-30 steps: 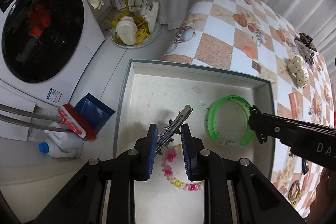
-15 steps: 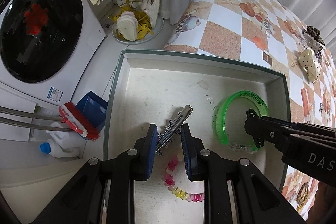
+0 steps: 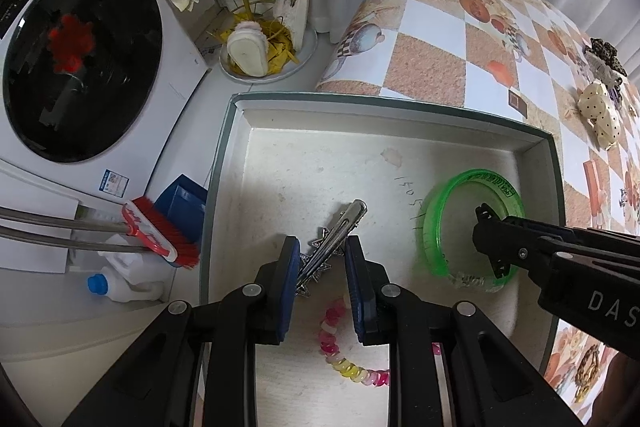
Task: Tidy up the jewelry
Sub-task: 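Open the left tool to drop the silver clip while the right tool drops the claw clip inside the bangle, then move both tools away from the tray back over the remaining jewelry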
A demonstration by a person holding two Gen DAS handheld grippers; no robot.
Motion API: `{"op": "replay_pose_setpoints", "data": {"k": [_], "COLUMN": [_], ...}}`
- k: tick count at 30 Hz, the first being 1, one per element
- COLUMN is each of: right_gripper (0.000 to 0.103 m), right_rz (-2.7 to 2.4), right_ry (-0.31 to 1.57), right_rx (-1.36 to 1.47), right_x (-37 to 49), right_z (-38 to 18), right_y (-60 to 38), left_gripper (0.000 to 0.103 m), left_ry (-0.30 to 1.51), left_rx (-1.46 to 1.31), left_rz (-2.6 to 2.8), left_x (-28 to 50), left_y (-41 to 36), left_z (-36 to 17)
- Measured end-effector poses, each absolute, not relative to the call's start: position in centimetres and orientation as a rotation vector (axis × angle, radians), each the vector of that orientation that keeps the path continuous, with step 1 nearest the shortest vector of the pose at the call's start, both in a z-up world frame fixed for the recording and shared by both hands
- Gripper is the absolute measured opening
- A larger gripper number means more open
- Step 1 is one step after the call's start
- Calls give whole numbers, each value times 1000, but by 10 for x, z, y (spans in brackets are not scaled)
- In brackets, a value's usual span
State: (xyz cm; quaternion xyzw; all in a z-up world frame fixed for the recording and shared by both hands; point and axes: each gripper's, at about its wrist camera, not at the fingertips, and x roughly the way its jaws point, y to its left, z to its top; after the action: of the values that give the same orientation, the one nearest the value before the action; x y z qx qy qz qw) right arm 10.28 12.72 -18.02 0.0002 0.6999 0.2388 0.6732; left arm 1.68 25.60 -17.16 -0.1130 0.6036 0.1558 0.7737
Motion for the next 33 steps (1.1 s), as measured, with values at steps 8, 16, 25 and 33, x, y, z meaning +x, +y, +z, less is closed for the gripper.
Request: {"op": "replay_pose_setpoints", "data": {"k": [8, 16, 25, 33], "right_gripper": [55, 58, 72, 86], "right_rz": [544, 545, 515, 396], "right_ry": [1569, 1523, 1509, 1501], "right_rx": [72, 219, 247, 231], "right_x": [105, 110, 94, 63], "right_z": [-173, -145, -114, -99], "right_y": [117, 96, 53, -11], "left_gripper": [29, 98, 100, 100], "left_ry": [1318, 1295, 1271, 1296], "left_rx": [-237, -227, -161, -71], "left_rz": [355, 366, 339, 188], "left_x": [16, 18, 19, 11], "left_y": [258, 255, 237, 182], "left_z": [-169, -156, -130, -104]}}
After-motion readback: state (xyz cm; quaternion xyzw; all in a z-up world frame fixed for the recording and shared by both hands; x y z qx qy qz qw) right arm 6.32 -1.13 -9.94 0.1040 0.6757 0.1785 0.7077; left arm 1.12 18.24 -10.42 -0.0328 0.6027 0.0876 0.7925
